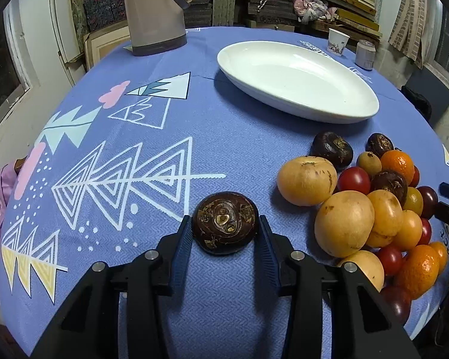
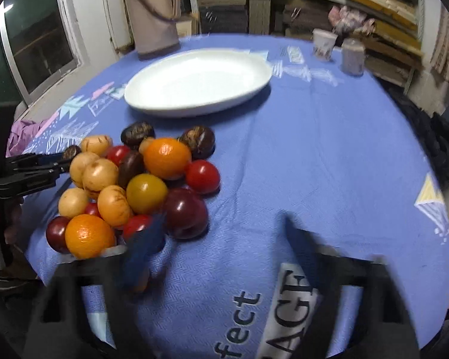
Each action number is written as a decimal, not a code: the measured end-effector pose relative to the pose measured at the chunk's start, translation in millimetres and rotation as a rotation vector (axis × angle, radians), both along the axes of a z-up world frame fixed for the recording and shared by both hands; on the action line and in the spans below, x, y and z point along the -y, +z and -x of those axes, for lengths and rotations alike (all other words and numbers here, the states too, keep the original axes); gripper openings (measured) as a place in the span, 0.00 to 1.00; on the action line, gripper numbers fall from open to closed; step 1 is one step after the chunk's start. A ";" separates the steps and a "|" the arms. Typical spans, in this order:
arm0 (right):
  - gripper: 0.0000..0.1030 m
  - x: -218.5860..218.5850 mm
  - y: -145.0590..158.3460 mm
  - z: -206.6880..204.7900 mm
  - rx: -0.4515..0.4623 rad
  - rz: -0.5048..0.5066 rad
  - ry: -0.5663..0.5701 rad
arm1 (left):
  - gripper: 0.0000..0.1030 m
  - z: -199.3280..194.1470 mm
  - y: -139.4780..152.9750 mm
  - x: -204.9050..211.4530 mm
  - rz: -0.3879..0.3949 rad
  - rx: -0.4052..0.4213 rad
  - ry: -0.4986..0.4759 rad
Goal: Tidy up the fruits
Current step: 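Grasp the dark brown fruit with the left tool while the right tool grasps a red plum, then place the dark brown fruit on the white plate with the left tool while the right tool places the plum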
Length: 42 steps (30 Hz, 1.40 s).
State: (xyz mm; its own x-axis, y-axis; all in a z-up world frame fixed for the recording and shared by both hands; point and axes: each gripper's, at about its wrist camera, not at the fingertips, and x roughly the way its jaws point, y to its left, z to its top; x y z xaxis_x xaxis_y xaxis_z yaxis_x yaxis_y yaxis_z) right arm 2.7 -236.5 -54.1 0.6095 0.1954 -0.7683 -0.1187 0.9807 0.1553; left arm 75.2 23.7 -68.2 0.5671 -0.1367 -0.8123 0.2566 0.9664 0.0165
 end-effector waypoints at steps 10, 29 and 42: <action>0.64 -15.2 -3.9 -15.5 -0.036 0.009 0.028 | 0.43 0.6 0.4 0.0 0.010 0.001 -0.002; 0.37 12.0 -0.3 -19.4 -0.059 -0.189 -0.030 | 0.42 0.0 4.1 -3.7 0.066 -0.013 -0.003; 0.38 13.2 40.9 -36.6 0.040 -0.151 0.002 | 0.42 -8.3 52.6 11.9 0.039 0.102 -0.046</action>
